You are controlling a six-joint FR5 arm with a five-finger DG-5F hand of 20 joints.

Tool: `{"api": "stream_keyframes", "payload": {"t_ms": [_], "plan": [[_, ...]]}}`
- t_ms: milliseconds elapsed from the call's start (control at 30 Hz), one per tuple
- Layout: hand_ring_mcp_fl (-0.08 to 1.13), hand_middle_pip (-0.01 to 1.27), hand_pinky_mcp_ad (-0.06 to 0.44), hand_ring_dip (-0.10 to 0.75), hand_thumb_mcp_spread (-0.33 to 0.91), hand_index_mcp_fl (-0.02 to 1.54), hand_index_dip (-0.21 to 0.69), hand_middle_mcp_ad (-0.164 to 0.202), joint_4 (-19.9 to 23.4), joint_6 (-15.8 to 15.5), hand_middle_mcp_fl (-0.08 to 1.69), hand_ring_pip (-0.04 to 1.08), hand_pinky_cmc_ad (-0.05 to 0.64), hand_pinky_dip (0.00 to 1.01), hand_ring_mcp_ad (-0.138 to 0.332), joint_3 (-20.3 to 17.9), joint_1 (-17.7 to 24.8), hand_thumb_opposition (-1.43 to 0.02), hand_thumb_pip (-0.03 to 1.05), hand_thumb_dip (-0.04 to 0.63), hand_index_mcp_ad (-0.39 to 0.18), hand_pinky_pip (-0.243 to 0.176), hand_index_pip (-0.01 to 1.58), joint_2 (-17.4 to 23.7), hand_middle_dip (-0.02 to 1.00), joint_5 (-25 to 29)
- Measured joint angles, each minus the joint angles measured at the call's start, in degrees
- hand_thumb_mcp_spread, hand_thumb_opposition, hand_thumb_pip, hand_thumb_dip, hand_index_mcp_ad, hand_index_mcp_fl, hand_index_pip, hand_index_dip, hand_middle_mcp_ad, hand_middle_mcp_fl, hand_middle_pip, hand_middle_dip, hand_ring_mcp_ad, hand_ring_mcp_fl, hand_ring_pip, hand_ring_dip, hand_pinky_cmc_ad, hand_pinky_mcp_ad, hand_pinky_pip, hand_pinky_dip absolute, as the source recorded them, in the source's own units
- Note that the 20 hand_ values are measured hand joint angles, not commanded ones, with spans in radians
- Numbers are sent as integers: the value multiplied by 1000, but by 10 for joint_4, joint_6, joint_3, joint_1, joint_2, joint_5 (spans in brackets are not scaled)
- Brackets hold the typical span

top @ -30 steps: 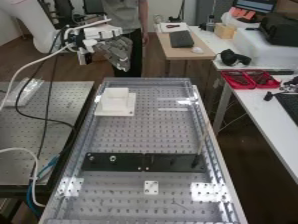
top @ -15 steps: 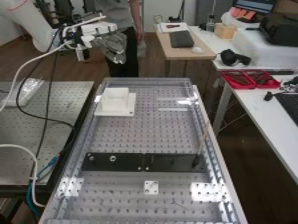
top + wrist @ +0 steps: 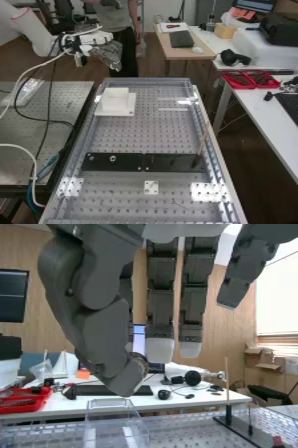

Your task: Grab the bearing and place it in the white container

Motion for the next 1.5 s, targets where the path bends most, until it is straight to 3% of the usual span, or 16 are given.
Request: {"api": "stream_keyframes", "payload": {"t_ms": [233,667,1133,1500], "plan": [[494,1058,295,543,572,567,75,51,-14,63,675,656,342,271,75,2,3,-1065,576,293,-183,66,1419,-38,766,8],[492,1058,298,543,572,564,75,47,-60,150,675,658,342,271,75,20,-9,-1065,576,293,-185,66,1419,-96,766,10],[490,1058,295,543,571,567,79,51,-163,261,675,660,342,271,75,47,-25,-1065,576,293,-188,66,1422,-139,766,10],[478,1058,298,543,569,569,72,47,-238,313,660,663,342,269,75,62,-26,-1065,576,293,-187,66,1426,-147,770,15]]}}
